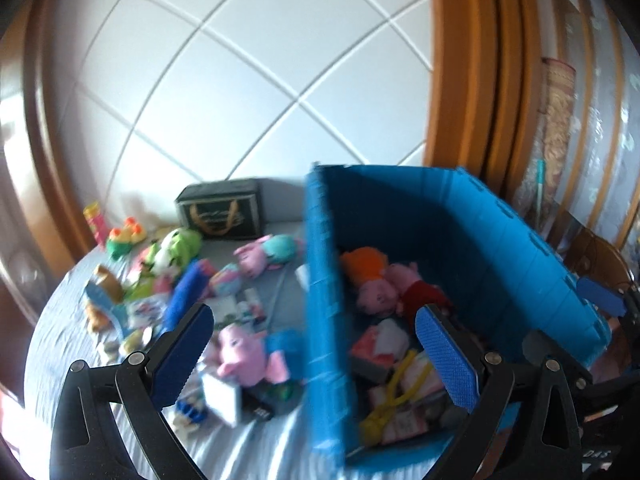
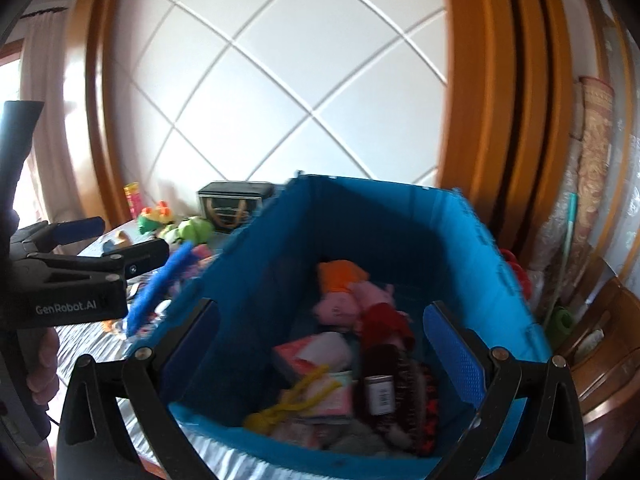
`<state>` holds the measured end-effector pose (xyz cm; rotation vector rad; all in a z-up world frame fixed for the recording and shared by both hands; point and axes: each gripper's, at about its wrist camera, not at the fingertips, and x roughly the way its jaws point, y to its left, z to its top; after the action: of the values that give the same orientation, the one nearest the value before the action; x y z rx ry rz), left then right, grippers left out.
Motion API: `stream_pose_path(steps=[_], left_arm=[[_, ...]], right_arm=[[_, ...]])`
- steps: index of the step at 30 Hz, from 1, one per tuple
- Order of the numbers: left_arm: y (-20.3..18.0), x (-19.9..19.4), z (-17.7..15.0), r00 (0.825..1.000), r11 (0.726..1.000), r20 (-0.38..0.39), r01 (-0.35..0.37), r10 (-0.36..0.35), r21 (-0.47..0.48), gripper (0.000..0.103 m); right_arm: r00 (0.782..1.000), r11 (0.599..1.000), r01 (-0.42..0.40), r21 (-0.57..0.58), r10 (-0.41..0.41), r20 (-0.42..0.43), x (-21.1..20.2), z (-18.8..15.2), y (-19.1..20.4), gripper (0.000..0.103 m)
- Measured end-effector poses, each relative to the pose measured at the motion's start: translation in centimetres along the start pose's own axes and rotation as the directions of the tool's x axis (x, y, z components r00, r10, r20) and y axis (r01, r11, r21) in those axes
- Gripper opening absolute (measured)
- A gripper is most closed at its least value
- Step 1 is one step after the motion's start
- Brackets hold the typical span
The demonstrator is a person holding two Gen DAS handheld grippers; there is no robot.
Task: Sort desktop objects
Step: 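Move both tools back from the crate toward the table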
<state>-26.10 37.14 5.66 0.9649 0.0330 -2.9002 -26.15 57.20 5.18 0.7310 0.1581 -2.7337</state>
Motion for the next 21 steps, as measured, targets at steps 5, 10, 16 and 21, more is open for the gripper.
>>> stream_pose_path(steps=[5,10,16,21], left_arm=[[7.4,-2.7,-3.1,0.999,0.999,0.009,-0.047,0.047,0.000,0.102],[14.3,-5.2,-6.4,0.999,0.998,0.024,-0.042,0.041,0.041,0.102],[20.5,-7.4,-9.5,1.000,0.999,0.014,-0.025,0.025,0.033,0.102],[23.1,-9.5,-10.6,1.000,0.999,0.006,0.023,-0.023,0.027,0.102]], right_arm=[[1.000,0.999,-0.014,0.029,0.013,0.024,-2.0,-1.0,6.9,0.103],[0.999,0.998,-0.005,0.069,0.003,0.036,-3.5,-2.9,14.8,0.103],[0.996,0.994,0.065,0.086,-0.071,0.058,-6.1,-4.5,23.6,0.103],[0.990,0.987,0.131,0.094,-0.135,0.040,-8.5,-5.2,27.2,0.103]])
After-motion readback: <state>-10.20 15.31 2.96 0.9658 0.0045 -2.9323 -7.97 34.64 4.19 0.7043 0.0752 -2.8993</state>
